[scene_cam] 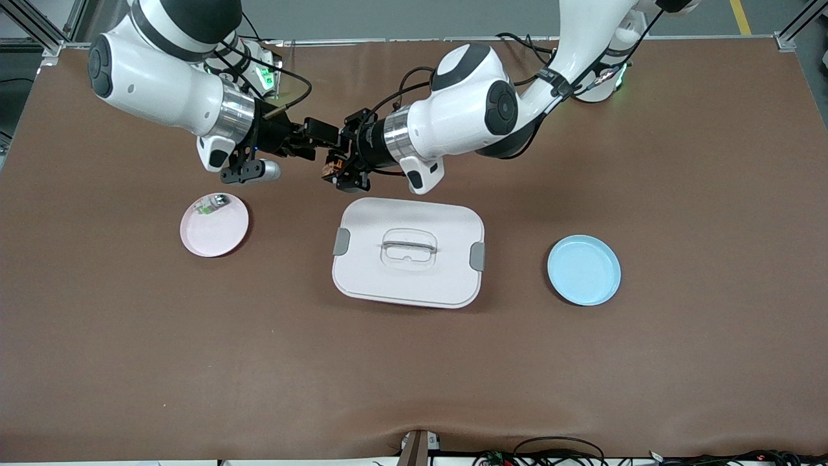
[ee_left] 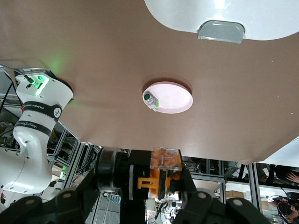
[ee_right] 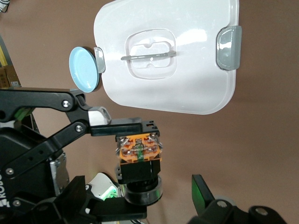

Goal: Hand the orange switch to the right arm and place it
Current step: 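Grasp the switch with the right gripper beside the left gripper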

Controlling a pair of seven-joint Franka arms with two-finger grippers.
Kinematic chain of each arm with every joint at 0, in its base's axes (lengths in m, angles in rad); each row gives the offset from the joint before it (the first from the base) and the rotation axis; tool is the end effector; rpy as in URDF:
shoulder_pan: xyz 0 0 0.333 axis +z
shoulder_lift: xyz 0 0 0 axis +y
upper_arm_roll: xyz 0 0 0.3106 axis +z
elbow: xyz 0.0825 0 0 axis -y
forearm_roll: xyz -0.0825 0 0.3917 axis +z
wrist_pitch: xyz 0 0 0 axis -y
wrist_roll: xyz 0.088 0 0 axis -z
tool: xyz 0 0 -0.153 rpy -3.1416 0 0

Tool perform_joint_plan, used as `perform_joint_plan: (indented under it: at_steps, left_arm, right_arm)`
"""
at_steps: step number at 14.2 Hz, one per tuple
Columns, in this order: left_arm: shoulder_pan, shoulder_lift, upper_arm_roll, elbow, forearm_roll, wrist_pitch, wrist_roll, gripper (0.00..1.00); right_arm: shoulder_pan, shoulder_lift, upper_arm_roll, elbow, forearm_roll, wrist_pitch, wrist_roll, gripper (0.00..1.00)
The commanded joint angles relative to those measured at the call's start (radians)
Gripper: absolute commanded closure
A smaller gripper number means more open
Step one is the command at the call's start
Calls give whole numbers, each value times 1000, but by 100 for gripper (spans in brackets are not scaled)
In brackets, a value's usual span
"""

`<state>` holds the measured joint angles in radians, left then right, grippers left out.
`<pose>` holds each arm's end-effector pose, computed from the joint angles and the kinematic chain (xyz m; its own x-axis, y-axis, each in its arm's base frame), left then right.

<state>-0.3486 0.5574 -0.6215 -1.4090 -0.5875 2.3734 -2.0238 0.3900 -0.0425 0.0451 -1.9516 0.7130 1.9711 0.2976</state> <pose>0.4882 -0.5887 0.4488 -0.0514 0.6252 -0.7788 0.9872 -0.0861 -0.1343 0.4893 0.3046 0.4717 0.9766 -0.0599 -0.2065 -0.1715 -0.7960 -0.5805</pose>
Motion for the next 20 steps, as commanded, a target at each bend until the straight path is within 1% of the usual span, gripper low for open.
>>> perform_joint_plan:
  at_steps: [1,12,14,15,18,20]
  left_arm:
    - [-10,3,-1,25,-21,10,-26,100]
    - [-10,4,-1,35,-21,10,-32,100]
    - [-10,4,0,36,-21,10,-38,100]
    - [-10,4,0,36,-21,10,-38,100]
    - [-10,1,0,36,-21,10,-39,100]
    - [-10,1,0,38,-21,10,-38,100]
  right_arm:
    - [-5,12,-5,-1,6,-6,-40,0]
    - [-7,30,-5,25,23,8,-21,0]
    - [-6,30,-5,26,23,11,-21,15]
    - [-7,32,-5,26,23,12,-20,25]
    - [-3,53,-5,40,25,15,-20,67]
    - [-5,56,-5,54,23,12,-5,93]
